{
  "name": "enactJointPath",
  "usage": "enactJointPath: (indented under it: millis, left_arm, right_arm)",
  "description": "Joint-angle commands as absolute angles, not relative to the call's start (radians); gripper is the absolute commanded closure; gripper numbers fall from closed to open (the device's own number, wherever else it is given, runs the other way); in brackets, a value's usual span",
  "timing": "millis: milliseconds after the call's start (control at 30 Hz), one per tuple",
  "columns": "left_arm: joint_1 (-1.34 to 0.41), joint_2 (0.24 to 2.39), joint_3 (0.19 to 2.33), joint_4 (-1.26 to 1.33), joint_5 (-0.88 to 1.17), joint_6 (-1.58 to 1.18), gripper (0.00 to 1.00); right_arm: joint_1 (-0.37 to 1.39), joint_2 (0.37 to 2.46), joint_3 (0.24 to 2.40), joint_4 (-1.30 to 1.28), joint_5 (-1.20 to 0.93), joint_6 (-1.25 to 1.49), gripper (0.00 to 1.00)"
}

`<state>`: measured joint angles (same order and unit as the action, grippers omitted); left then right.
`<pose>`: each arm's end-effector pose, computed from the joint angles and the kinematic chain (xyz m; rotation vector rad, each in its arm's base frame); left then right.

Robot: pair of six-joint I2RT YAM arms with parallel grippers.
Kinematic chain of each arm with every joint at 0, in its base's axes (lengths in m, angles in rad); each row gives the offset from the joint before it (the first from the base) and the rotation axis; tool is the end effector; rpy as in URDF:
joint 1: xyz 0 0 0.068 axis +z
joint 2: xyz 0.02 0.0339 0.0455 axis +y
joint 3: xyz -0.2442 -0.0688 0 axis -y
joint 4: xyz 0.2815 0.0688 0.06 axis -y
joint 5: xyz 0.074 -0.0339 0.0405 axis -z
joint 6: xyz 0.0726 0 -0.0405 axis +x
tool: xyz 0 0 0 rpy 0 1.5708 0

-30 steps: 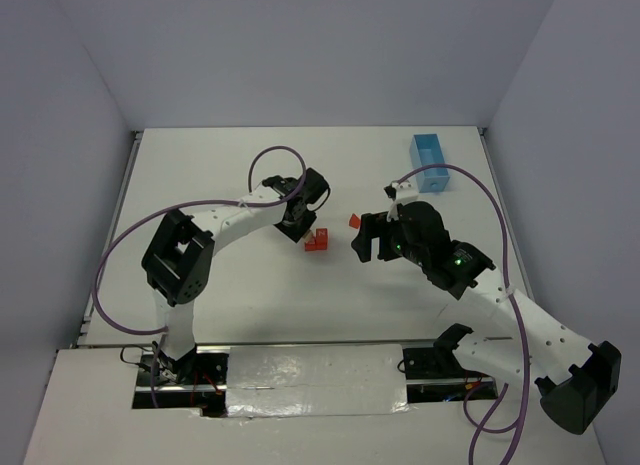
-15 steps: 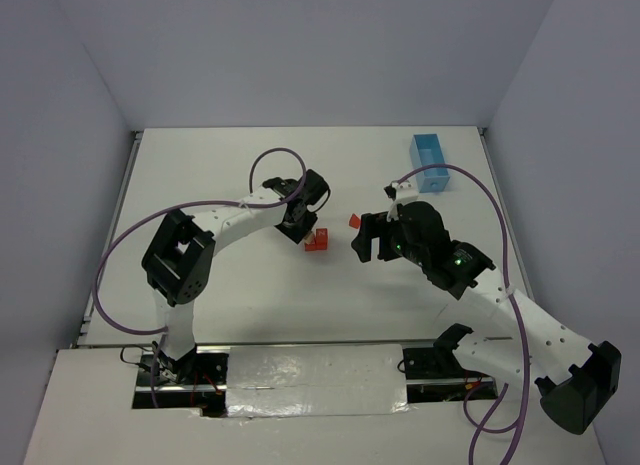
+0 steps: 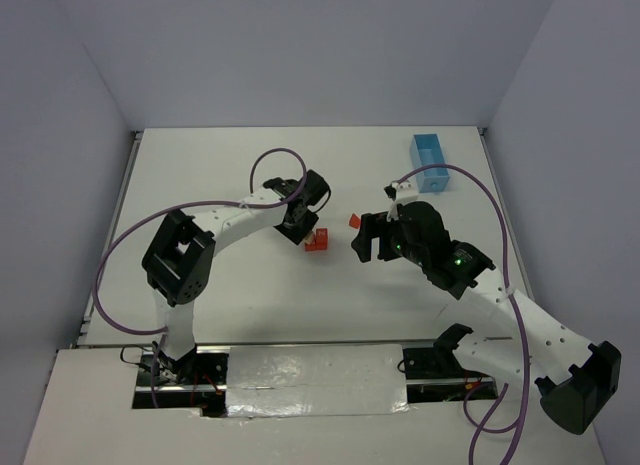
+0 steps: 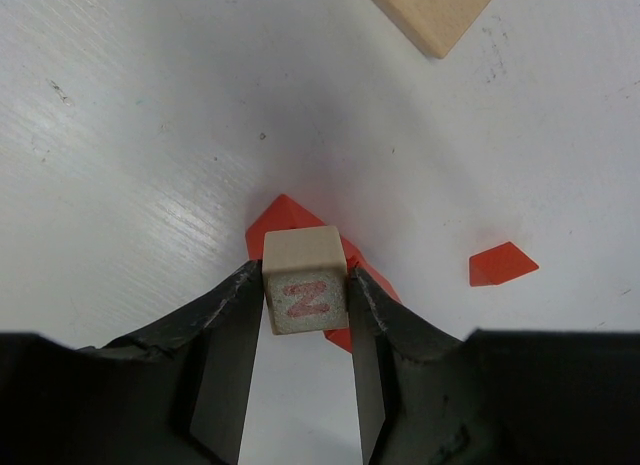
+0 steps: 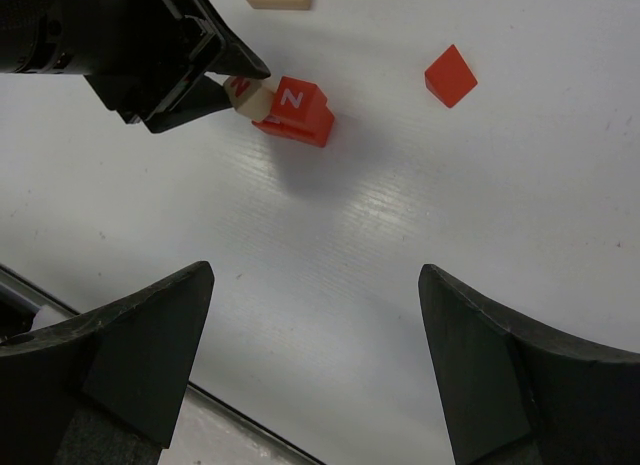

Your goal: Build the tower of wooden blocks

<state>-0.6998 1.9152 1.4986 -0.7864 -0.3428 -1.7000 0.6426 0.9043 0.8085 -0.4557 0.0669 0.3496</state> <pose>0.3487 -0.2617 0.1515 -1.3593 2.3078 -0.2961 0.2268 0.1637 0.2615 -0.2759 2.1470 0.5121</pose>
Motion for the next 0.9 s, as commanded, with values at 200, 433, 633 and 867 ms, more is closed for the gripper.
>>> enactJointPath:
  millis: [200,433,633,867]
  left_arm:
    - [-0.710,1.855,1.486,-0.801,-0.357,-1.700,0.39]
    - [-0.712,1.839,1.476,-0.796,-0.368,-1.698,0.39]
    - [-0.726,1.783,1.505,-0.842,-0.468,-1.683,0.17]
    - [-0.736,1.648,1.434,-0.743,-0.613,-1.379,0.00]
  right_arm:
    - [0.643,0.884,0.798,-0.400,0.064,0.341,0.09]
    - [0.643,0.885,0.798,-0.399,0.060,0.341,0.09]
    - [0.643,0.885,0.796,-0.399,0.057,0.339,0.09]
    - [0.643,0.882,0.798,-0.400,0.057,0.339,0.09]
